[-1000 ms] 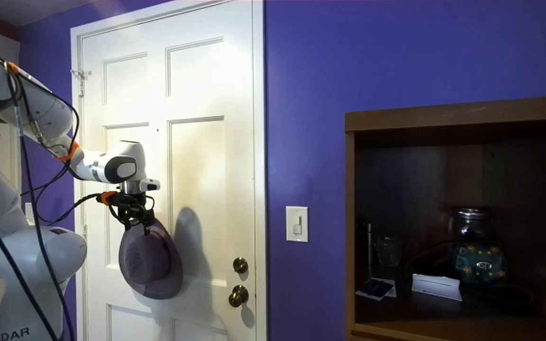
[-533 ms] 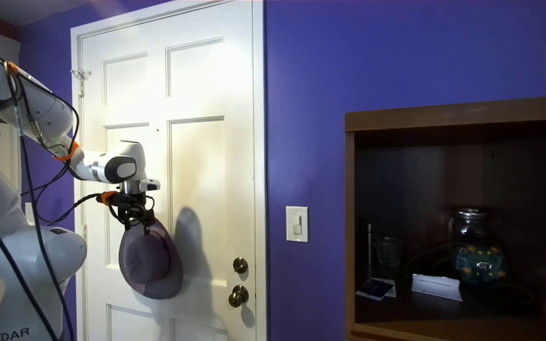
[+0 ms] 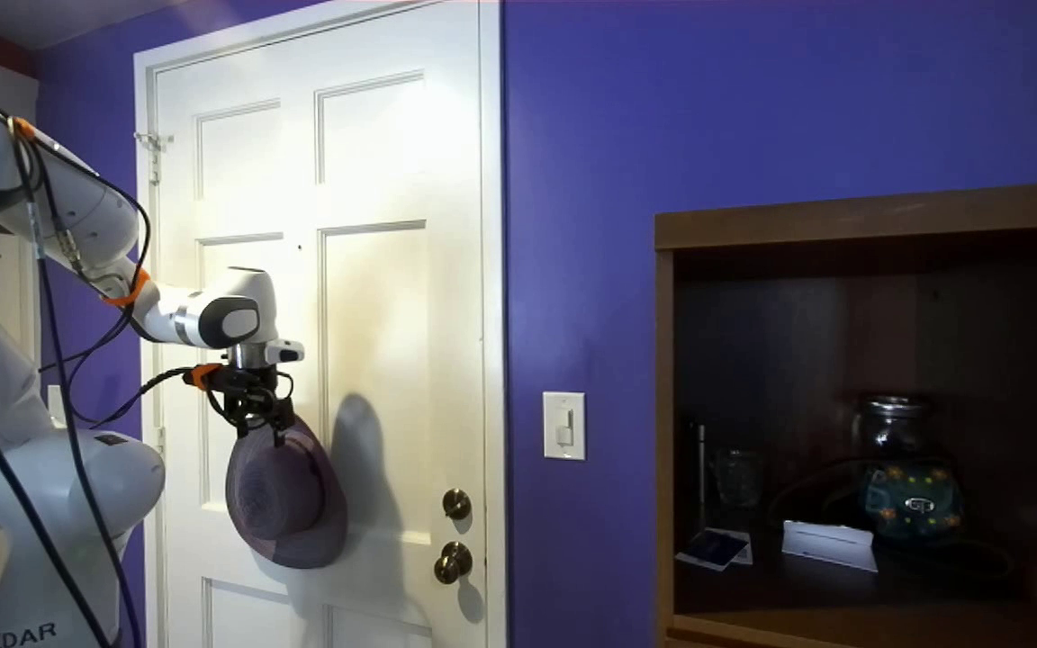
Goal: Put the hat on top of the cabinet
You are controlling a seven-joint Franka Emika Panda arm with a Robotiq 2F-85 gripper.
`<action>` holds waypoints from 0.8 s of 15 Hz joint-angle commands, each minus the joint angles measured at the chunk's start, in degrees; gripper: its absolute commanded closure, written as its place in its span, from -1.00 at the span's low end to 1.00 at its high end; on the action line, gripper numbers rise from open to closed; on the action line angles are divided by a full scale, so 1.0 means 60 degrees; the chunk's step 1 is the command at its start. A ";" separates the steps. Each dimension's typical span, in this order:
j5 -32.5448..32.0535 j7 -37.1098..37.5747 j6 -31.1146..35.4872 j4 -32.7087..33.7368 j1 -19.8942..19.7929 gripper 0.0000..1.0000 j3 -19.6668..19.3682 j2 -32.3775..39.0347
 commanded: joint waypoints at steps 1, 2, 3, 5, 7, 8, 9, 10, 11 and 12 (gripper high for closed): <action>-0.0084 0.0063 -0.0013 0.0013 0.0098 -1.00 -0.0100 0.0009; -0.0084 0.0062 -0.0013 0.0013 0.0098 -1.00 -0.0100 0.0009; -0.0084 0.0063 -0.0013 0.0013 0.0098 -1.00 -0.0100 0.0009; -0.0084 0.0063 -0.0013 0.0013 0.0098 -1.00 -0.0100 0.0009; -0.0065 0.0030 0.0265 -0.0065 0.0118 -1.00 -0.0065 0.0032; -0.0060 -0.0017 0.0503 -0.0084 0.0141 -1.00 -0.0032 0.0098; -0.0025 0.0007 0.0661 -0.0080 0.0160 -1.00 -0.0015 0.0141; -0.0048 -0.0041 0.0954 -0.0096 0.0198 -1.00 0.0025 0.0193; -0.0039 -0.0066 0.1231 -0.0097 0.0233 -1.00 0.0041 0.0290; -0.0055 -0.0021 0.1471 -0.0062 0.0250 -1.00 0.0090 0.0458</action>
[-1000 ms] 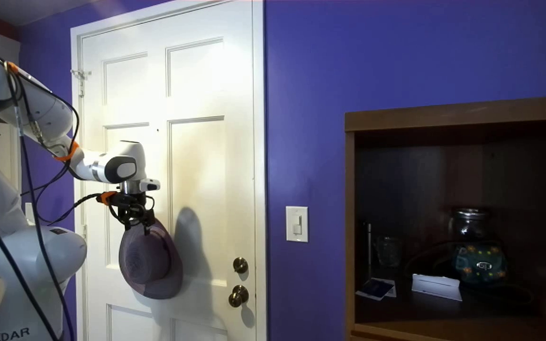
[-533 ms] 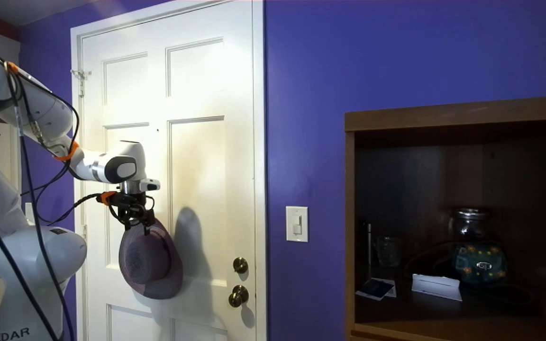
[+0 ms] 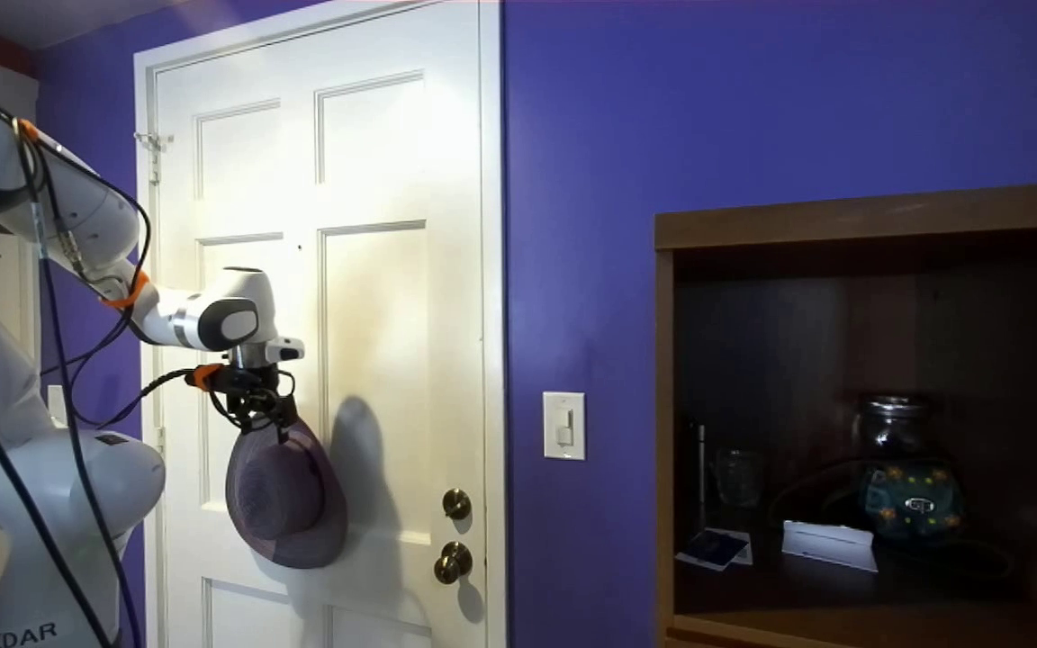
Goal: Put the hat on top of the cabinet
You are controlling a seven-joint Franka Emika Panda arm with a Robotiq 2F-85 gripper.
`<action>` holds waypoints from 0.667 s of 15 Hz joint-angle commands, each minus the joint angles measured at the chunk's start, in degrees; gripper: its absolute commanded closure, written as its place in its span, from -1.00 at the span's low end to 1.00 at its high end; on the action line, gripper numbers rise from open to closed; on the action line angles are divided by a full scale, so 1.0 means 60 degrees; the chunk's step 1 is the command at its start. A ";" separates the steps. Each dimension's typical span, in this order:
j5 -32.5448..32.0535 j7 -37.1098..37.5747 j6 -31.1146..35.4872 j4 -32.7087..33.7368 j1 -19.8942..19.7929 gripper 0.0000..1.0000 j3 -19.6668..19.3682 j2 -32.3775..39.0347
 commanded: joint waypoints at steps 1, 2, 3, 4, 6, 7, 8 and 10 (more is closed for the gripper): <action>-0.0039 0.0026 0.1024 -0.0007 0.0236 -1.00 0.0073 0.0519; -0.0010 0.0084 0.1226 0.0026 0.0282 -1.00 0.0091 0.0689; -0.0013 0.0094 0.1444 0.0042 0.0322 -1.00 0.0104 0.0844; -0.0032 0.0127 0.1656 0.0062 0.0339 -1.00 0.0131 0.1022; -0.0227 0.0214 0.2048 0.0089 0.0256 -1.00 0.0230 0.1315; -0.0309 0.0211 0.2264 0.0095 0.0234 -1.00 0.0259 0.1448; -0.0336 0.0202 0.2433 0.0129 0.0239 -1.00 0.0256 0.1612; -0.0302 0.0145 0.2763 0.0192 0.0297 -1.00 0.0224 0.1911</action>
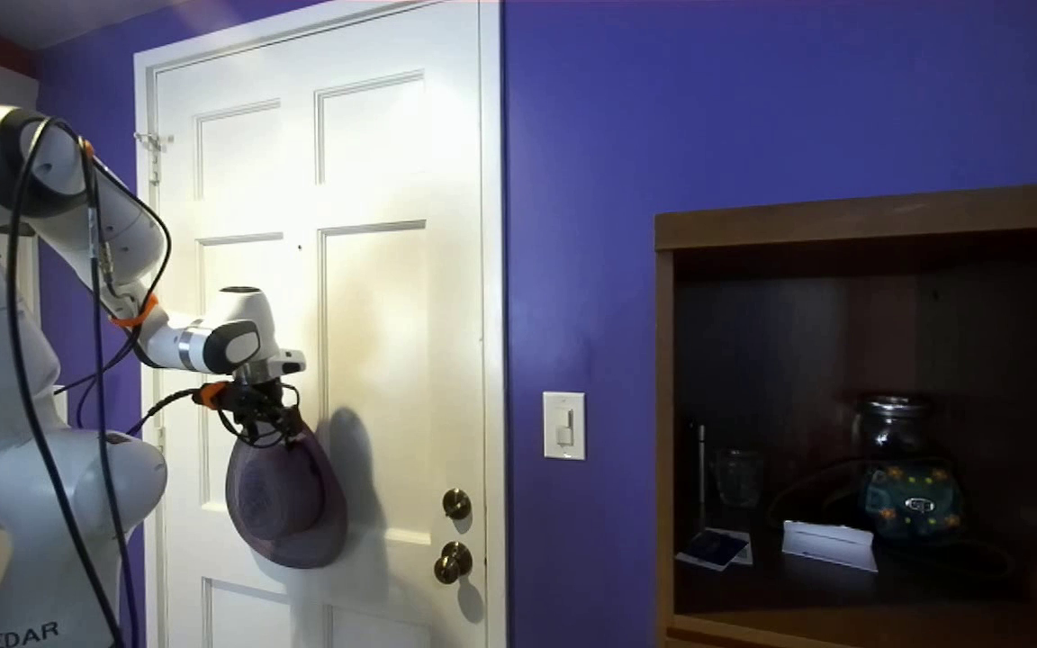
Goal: Put the hat on top of the cabinet
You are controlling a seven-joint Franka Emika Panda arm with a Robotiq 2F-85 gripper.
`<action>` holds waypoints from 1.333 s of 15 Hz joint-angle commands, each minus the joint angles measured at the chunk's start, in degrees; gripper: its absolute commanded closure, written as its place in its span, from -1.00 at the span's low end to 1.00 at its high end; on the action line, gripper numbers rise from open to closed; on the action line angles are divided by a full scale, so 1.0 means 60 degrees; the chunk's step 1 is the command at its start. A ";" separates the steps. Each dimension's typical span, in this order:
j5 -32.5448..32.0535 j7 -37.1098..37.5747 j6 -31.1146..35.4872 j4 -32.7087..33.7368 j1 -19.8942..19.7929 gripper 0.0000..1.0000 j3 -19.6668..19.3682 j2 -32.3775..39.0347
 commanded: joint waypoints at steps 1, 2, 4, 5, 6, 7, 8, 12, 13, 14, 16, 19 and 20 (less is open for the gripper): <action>-0.0200 0.0135 0.0676 0.0243 0.0060 -1.00 0.0012 0.0718; -0.0266 0.0162 0.0774 0.0272 0.0022 -1.00 0.0037 0.0823; -0.0310 0.0170 0.1007 0.0300 0.0011 -0.47 0.0036 0.0968; -0.0333 0.0157 0.1120 0.0314 0.0011 -0.32 0.0035 0.1025; -0.0353 0.0151 0.1242 0.0324 0.0011 -0.18 0.0029 0.1077; -0.0293 0.0089 0.1321 0.0364 0.0069 -0.02 -0.0017 0.1154; -0.0320 0.0118 0.1376 0.0404 0.0051 0.11 0.0001 0.1216; -0.0412 0.0204 0.1449 0.0493 0.0008 0.65 0.0044 0.1245; -0.0429 0.0209 0.1431 0.0501 0.0005 0.80 0.0045 0.1212; -0.0418 0.0206 0.1433 0.0504 0.0015 0.93 0.0036 0.1189; -0.0415 0.0213 0.1419 0.0518 0.0028 1.00 0.0034 0.1119; -0.0390 0.0246 0.1362 0.0561 0.0024 1.00 0.0015 0.1036; -0.0364 0.0224 0.1352 0.0566 0.0049 1.00 0.0004 0.0995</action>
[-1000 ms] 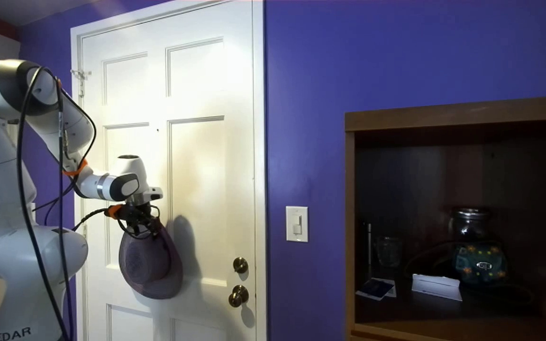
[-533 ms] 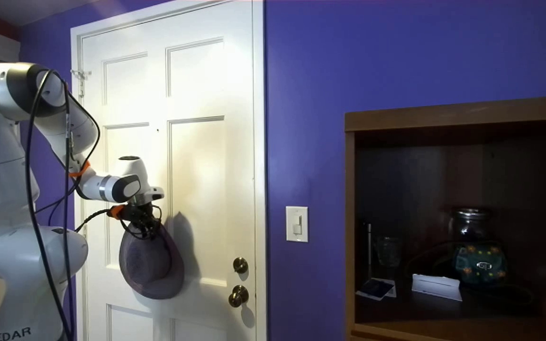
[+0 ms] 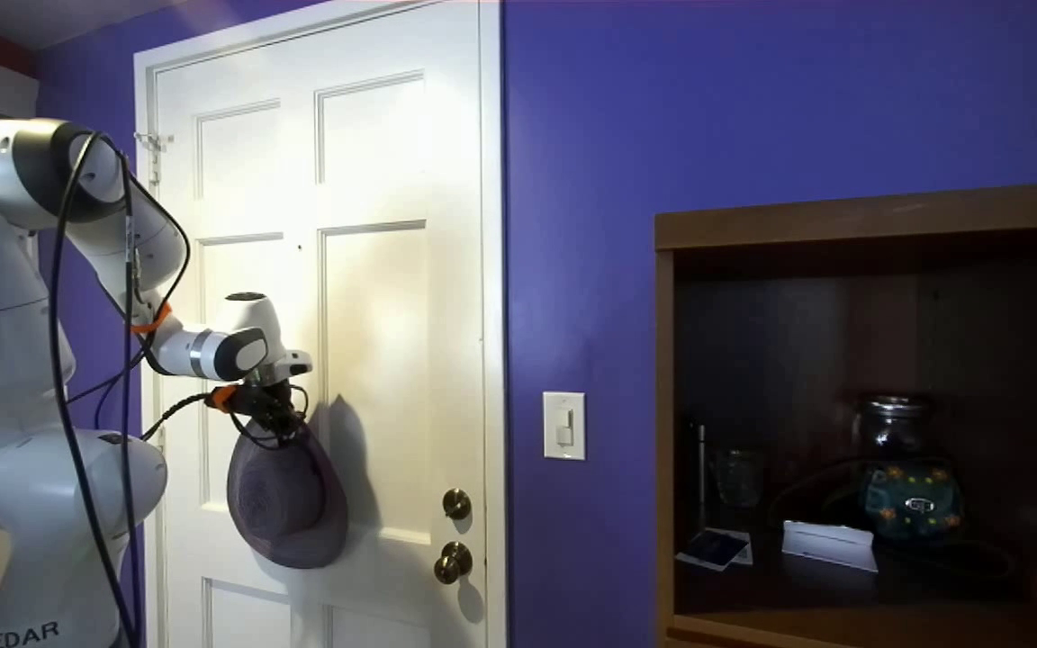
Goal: Put the hat on top of the cabinet
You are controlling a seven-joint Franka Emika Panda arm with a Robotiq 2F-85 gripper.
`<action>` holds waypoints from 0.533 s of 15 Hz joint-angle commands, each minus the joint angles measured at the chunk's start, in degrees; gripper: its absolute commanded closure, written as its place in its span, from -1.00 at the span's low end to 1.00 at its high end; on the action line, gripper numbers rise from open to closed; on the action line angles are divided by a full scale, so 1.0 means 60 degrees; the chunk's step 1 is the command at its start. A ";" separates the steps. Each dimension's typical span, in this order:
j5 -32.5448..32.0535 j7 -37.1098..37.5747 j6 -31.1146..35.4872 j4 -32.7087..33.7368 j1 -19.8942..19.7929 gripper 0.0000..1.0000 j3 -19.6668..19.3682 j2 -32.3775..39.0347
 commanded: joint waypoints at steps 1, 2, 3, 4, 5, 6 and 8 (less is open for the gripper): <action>-0.0170 0.0194 0.0066 0.0077 0.0059 1.00 -0.0010 -0.0096; -0.0220 0.0225 0.0027 0.0082 0.0035 1.00 0.0016 -0.0171; -0.0264 0.0242 -0.0065 0.0103 0.0018 1.00 0.0030 -0.0254; -0.0301 0.0288 -0.0088 0.0117 -0.0012 1.00 0.0049 -0.0272; -0.0163 0.0152 -0.0089 0.0185 0.0114 0.48 -0.0024 -0.0195; -0.0109 0.0139 -0.0074 0.0215 0.0145 0.46 -0.0043 -0.0124; -0.0025 0.0069 0.0012 0.0251 0.0232 0.21 -0.0071 0.0040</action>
